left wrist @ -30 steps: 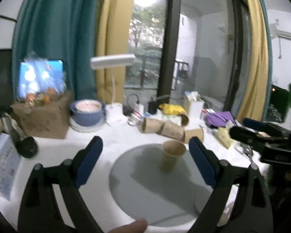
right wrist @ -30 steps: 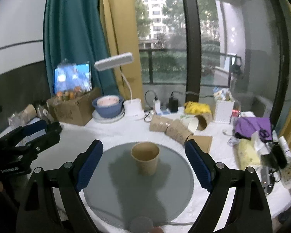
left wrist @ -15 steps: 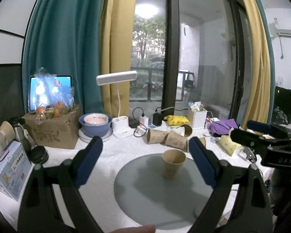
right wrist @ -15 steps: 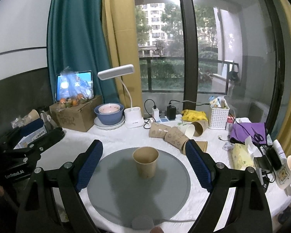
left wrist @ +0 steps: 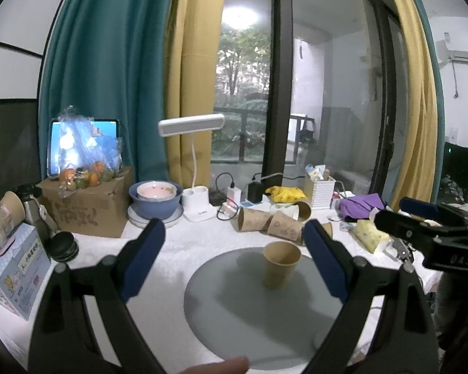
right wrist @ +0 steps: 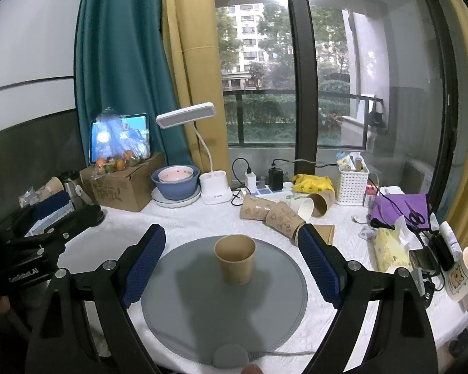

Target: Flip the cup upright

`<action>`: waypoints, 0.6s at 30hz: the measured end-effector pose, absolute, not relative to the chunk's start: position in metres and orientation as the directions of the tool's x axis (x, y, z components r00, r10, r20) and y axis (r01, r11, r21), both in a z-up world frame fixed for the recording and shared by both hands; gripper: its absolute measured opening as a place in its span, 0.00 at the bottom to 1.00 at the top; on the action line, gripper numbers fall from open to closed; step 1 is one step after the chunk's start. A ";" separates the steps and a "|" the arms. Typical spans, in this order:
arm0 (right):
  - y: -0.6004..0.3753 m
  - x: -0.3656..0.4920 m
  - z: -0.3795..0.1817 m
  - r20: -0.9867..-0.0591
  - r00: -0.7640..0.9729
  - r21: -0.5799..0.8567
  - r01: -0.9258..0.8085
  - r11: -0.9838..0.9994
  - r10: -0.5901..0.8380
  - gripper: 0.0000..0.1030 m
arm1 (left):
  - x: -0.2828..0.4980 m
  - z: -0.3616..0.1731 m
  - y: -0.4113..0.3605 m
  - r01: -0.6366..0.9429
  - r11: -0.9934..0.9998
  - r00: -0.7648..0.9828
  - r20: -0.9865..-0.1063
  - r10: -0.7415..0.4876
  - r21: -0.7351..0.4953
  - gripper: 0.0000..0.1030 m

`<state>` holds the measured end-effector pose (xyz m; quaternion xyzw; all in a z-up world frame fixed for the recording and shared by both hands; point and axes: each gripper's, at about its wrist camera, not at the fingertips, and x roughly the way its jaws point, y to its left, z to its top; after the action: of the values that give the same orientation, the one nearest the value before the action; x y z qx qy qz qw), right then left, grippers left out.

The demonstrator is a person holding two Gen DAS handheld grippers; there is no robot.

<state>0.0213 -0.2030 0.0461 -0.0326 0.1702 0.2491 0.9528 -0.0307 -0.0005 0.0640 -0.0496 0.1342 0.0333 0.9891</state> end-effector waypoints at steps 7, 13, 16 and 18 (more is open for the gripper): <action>-0.204 0.022 0.046 -0.339 0.817 0.018 -0.489 0.872 0.465 0.87 | -0.033 0.065 0.002 -0.065 0.992 0.963 -0.268 0.034 -0.105 0.89; -0.204 0.022 0.046 -0.339 0.818 0.017 -0.489 0.872 0.466 0.87 | -0.033 0.064 0.000 -0.060 0.993 0.963 -0.267 0.030 -0.105 0.89; -0.204 0.022 0.046 -0.339 0.818 0.017 -0.489 0.872 0.465 0.87 | -0.033 0.065 0.001 -0.061 0.993 0.964 -0.266 0.031 -0.105 0.89; -0.204 0.022 0.046 -0.338 0.818 0.018 -0.489 0.872 0.466 0.87 | -0.033 0.064 0.001 -0.059 0.993 0.963 -0.267 0.029 -0.105 0.89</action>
<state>0.0215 -0.2038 0.0458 -0.0348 0.1684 0.2506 0.9527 -0.0332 0.0007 0.0645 -0.0560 0.1336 0.0223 0.9892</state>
